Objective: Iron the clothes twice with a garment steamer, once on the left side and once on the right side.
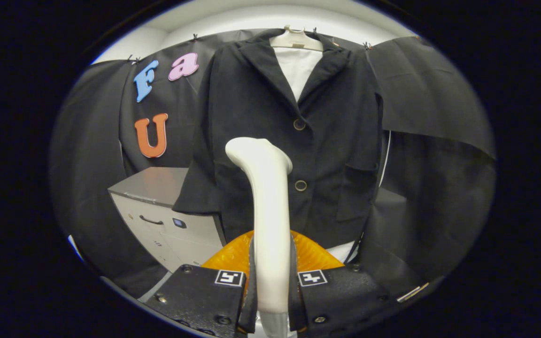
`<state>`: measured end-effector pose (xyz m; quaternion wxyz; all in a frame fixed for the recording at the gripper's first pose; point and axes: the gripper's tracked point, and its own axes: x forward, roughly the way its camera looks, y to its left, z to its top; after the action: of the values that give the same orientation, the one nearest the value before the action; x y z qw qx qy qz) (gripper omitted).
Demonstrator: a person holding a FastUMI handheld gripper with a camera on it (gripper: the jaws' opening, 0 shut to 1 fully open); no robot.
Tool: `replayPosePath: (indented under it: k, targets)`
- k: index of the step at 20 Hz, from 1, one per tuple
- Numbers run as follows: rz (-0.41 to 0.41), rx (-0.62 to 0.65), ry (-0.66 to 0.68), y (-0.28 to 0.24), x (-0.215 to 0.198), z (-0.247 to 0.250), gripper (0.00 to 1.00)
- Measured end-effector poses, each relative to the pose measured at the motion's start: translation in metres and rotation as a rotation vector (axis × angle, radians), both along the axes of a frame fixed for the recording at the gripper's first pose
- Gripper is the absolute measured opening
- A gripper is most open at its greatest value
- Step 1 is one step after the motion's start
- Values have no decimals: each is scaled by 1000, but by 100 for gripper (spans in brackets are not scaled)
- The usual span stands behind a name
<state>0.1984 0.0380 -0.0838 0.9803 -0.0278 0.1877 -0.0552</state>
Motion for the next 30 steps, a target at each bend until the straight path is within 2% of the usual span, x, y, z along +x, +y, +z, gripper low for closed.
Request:
replayPosePath:
  k: [12,20,24,30]
  targets:
    - [-42,-21,182,-15,-30,-113,29]
    - [-38,-33,258,-27,-43,-166,29]
    - [-32,7,216,-31,-46,-145,29]
    - [-19,39,48,-53,-48,-52,29]
